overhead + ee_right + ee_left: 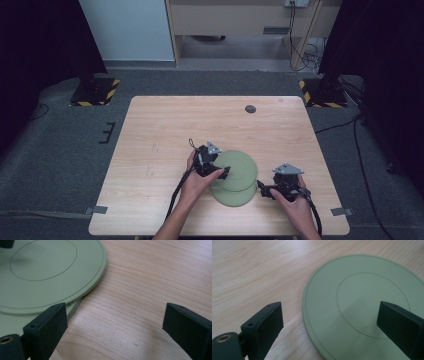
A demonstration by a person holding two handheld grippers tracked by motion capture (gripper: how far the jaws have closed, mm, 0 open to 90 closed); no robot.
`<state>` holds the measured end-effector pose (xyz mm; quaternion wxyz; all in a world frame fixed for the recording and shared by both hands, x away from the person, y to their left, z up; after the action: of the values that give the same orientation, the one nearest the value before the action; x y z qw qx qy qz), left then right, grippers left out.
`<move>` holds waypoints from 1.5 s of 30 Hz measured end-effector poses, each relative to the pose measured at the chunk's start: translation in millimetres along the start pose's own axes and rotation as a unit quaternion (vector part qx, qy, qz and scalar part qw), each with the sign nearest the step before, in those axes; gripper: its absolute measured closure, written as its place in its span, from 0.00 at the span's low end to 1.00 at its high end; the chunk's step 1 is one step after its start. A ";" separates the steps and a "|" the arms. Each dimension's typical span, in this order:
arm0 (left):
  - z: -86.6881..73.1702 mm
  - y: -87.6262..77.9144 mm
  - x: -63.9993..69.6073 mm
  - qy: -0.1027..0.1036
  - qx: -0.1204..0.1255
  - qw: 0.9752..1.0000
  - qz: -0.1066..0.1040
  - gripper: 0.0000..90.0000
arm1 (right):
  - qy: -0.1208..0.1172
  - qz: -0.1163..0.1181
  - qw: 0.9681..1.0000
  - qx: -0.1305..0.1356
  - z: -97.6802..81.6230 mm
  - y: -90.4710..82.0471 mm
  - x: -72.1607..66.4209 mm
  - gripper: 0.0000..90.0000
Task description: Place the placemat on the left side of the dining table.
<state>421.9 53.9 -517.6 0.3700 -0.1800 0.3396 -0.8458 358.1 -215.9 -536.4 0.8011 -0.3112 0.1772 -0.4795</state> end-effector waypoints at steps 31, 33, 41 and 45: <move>-4.6 14.8 -4.6 -0.050 -0.022 0.997 -0.055 0.17 | -0.002 0.010 1.000 0.013 6.1 7.5 -17.1 0.07; -4.8 14.8 -4.3 -0.051 -0.020 0.997 -0.054 0.17 | -0.002 0.010 1.000 0.013 6.1 7.9 -17.4 0.07; -5.8 14.7 -4.2 -0.051 -0.016 0.997 -0.054 0.17 | 0.004 0.007 1.000 0.015 6.9 8.3 -17.8 0.06; -8.4 14.4 -3.6 -0.053 -0.005 0.997 -0.053 0.17 | 0.012 0.005 1.000 0.020 8.4 8.9 -17.3 0.07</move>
<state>426.8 53.1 -533.9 0.3411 -0.2443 0.3132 -0.8520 360.7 -194.9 -536.3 0.8075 -0.2883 0.1784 -0.4826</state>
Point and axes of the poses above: each handheld gripper's, and its own axes: y roughly forward along the jaws, z roughly out of its top, x roughly to its right, the point moved 1 cm from there along y, roughly forward along the jaws, and after that the axes turned 1 degree about -y, right-handed, at the moved point
